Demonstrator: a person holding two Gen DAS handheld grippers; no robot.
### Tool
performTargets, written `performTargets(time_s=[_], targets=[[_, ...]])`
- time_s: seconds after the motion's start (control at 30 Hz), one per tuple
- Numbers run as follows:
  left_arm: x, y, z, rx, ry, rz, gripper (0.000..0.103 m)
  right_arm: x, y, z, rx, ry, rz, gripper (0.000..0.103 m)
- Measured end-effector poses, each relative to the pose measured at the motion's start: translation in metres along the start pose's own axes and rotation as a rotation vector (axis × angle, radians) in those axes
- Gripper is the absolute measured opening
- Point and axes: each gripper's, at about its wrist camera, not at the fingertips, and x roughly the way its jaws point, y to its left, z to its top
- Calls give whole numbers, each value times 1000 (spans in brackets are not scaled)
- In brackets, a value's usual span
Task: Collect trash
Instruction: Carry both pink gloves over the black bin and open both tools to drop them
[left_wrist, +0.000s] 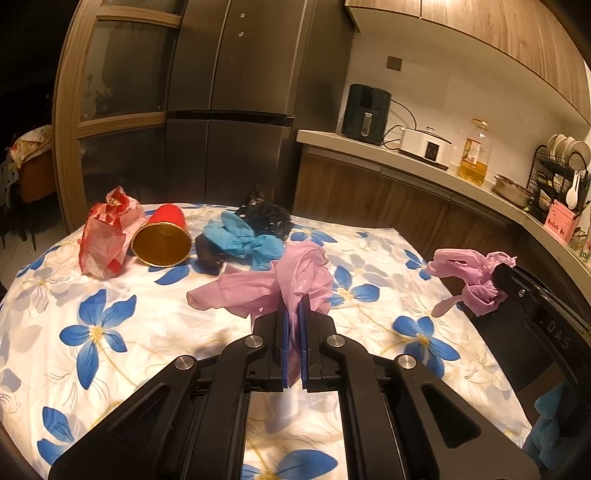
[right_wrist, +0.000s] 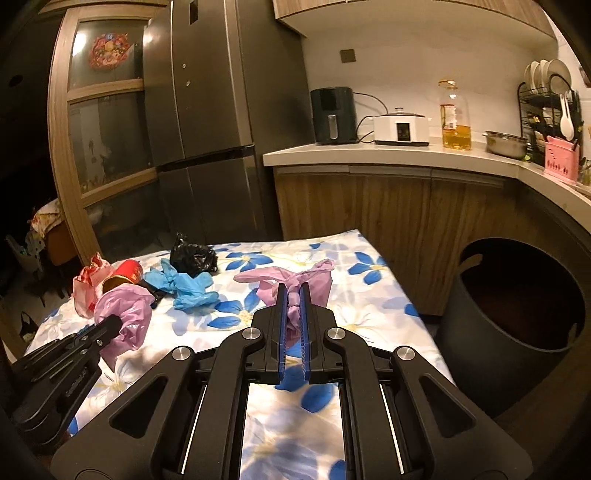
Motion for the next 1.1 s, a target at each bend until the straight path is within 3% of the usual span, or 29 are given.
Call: performTargets(time_s=[0.7,1.1], targets=[[1,-82,14,115,-27,-116,4,-39,-63,9,47,-76,-139,6],[-3,-181,27,226,-66,-317,4,-72,-137,18,116,-148,-287,5]])
